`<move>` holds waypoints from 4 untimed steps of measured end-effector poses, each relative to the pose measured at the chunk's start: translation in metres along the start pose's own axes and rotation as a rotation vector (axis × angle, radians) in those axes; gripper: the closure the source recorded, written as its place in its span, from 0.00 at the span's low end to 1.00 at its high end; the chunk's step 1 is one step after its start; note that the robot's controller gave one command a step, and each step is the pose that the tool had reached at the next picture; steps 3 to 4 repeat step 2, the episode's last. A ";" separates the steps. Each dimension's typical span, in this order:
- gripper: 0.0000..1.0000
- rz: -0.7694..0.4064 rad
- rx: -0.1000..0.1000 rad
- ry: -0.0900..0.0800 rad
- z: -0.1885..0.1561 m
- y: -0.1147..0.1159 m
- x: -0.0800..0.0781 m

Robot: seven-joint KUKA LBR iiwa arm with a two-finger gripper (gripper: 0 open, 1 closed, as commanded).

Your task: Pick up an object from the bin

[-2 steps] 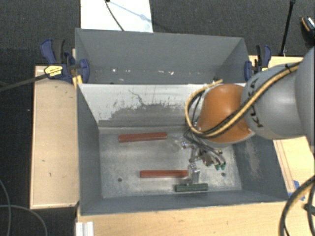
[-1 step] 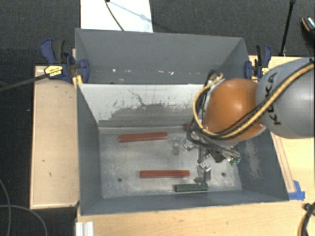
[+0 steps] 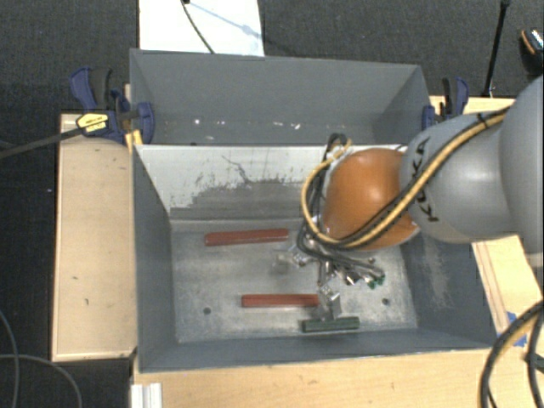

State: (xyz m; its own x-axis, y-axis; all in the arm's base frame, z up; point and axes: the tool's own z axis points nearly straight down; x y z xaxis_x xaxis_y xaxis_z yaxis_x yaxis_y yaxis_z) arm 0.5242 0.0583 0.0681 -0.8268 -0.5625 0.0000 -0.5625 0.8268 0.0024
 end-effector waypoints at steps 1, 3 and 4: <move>1.00 0.005 0.002 -0.002 -0.002 -0.001 0.000; 1.00 -0.283 0.007 -0.008 -0.166 0.010 -0.002; 1.00 -0.283 0.007 -0.008 -0.166 0.010 -0.002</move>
Offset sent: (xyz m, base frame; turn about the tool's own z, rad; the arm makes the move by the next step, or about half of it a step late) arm 0.0000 0.0000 0.0000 0.0000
